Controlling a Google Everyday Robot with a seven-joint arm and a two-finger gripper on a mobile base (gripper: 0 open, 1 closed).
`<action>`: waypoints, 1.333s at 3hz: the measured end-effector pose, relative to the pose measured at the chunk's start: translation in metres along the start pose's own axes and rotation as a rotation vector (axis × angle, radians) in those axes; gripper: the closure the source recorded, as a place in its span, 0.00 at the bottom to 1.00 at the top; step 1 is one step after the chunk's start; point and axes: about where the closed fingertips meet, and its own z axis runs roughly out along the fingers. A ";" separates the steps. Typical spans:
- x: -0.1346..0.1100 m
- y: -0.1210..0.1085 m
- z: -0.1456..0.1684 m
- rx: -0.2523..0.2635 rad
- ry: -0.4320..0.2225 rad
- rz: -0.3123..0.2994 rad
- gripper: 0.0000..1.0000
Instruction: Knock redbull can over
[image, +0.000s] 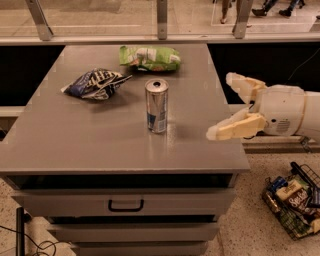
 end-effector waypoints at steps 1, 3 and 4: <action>0.006 0.007 0.046 -0.029 -0.031 -0.019 0.00; 0.019 0.003 0.105 -0.021 -0.056 -0.026 0.00; 0.022 0.005 0.129 -0.038 -0.064 -0.027 0.00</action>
Offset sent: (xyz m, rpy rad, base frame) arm 0.0417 0.0921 -0.0349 0.0388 -0.0510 0.0088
